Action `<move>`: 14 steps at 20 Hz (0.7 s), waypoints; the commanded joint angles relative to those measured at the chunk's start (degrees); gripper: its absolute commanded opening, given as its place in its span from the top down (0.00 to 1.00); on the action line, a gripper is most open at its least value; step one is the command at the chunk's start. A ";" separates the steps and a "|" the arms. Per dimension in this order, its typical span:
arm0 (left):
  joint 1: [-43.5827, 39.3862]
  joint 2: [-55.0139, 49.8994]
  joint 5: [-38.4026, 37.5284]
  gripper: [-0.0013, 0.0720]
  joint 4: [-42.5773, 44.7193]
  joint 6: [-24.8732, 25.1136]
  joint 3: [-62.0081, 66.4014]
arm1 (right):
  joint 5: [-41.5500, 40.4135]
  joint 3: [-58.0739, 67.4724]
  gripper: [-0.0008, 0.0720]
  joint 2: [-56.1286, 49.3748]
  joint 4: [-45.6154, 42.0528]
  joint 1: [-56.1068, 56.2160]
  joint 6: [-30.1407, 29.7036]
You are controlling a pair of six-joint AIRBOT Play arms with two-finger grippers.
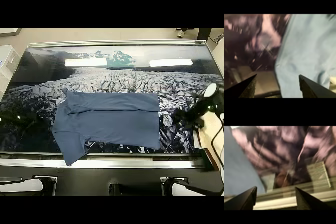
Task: Fold the clothes and pants, and hang the long-sleeved shirts on hangers.
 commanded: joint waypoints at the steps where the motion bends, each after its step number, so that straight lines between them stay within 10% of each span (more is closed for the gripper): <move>1: 2.93 -0.48 3.93 0.21 -4.94 8.20 -8.28 | -1.66 -7.19 0.26 4.74 5.49 -0.37 -2.23; 10: -4.55 -5.20 8.61 0.30 -13.07 11.23 -9.27 | -1.97 -7.21 0.26 5.53 10.19 -0.37 -2.21; 14: -5.20 -5.14 7.10 0.94 -13.20 11.43 -9.27 | -0.96 -7.91 0.26 5.53 8.28 -0.37 -2.32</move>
